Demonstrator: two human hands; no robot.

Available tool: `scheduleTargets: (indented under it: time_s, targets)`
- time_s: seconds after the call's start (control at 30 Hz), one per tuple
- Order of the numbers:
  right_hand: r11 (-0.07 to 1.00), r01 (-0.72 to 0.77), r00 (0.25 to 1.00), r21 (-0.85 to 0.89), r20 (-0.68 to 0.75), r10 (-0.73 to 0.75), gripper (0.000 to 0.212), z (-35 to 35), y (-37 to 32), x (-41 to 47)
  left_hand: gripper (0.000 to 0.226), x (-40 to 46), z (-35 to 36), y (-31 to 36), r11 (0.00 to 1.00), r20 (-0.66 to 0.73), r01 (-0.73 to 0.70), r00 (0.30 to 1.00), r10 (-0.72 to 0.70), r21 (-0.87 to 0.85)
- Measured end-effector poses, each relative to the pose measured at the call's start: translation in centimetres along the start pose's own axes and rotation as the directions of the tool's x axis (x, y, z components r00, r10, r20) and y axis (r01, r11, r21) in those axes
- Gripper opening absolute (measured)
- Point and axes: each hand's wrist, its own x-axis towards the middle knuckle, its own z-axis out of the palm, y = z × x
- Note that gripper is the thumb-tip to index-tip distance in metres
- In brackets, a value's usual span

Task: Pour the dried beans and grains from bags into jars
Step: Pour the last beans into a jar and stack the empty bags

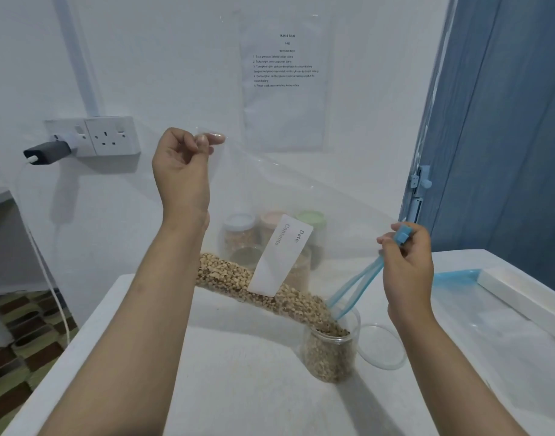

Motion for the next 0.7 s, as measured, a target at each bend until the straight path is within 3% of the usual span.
scheduleTargets:
  time_s: [0.7]
  targets:
    - [1.0,-0.014,1.0,0.012,-0.023,0.015,0.021,-0.21,-0.41,0.24,0.033,-0.02,0.06,0.14,1.0,-0.005,0.005,1.0,-0.005,0.009]
